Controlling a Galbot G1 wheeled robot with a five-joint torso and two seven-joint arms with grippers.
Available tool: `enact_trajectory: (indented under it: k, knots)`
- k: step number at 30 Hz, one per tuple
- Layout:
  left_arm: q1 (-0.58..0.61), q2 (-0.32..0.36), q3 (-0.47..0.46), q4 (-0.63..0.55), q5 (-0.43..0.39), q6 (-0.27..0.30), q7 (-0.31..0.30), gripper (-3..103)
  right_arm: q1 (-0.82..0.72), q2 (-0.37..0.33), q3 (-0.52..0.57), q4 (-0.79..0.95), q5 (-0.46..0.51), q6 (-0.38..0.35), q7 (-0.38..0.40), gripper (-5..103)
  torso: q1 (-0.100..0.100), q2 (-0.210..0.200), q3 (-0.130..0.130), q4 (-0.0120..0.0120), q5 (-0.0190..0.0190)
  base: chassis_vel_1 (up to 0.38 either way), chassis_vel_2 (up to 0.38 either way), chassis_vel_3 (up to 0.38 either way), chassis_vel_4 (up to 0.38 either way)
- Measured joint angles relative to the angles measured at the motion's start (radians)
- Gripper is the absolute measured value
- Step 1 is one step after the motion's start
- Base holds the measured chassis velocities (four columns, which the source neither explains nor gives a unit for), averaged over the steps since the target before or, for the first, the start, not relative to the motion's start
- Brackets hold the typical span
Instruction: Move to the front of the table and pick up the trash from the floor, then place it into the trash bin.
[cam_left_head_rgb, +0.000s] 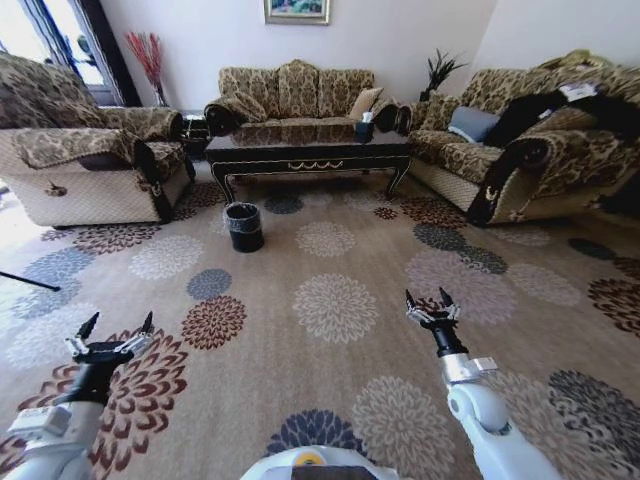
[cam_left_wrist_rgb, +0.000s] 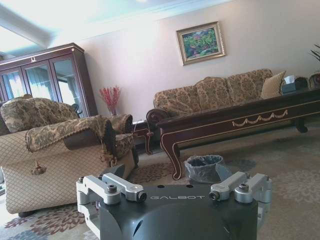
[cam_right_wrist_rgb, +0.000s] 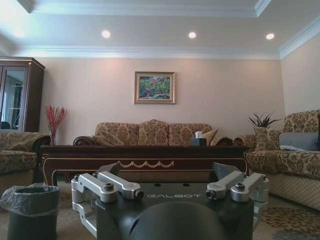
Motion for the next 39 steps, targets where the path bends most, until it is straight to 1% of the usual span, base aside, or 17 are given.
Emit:
enact_trajectory:
  k: [3, 6, 21, 29, 39]
  knots:
    - [-0.002, 0.000, 0.002, 0.005, 0.003, 0.000, 0.000, 100, -0.002, 0.000, 0.000, -0.003, 0.002, -0.001, -0.008, 100, 0.000, 0.000, 0.000, -0.0002, 0.0004, -0.022, 0.023, 0.009, -0.012]
    - [-0.003, 0.000, 0.003, 0.009, 0.003, 0.000, 0.001, 100, -0.002, 0.004, 0.000, -0.008, 0.002, -0.001, -0.015, 100, 0.000, 0.000, 0.000, 0.0000, -0.0001, 0.000, 0.000, 0.000, 0.000]
    - [-0.001, -0.006, 0.001, 0.015, 0.006, -0.015, 0.002, 100, -0.002, 0.010, -0.002, -0.008, 0.012, 0.017, -0.024, 100, 0.000, 0.000, 0.000, -0.0001, 0.0003, -0.023, -0.028, 0.025, 0.021]
    - [-0.002, -0.009, 0.001, 0.016, 0.007, -0.016, 0.003, 100, -0.003, 0.013, 0.000, -0.007, 0.013, 0.028, -0.059, 100, 0.000, 0.000, 0.000, 0.0000, 0.0002, 0.000, 0.000, 0.000, 0.000]
    - [-0.004, -0.010, 0.012, 0.026, 0.009, -0.010, 0.000, 100, -0.004, 0.016, -0.001, -0.007, 0.010, 0.029, -0.060, 100, 0.000, 0.000, 0.000, -0.0001, 0.0000, 0.007, -0.011, -0.011, 0.012]
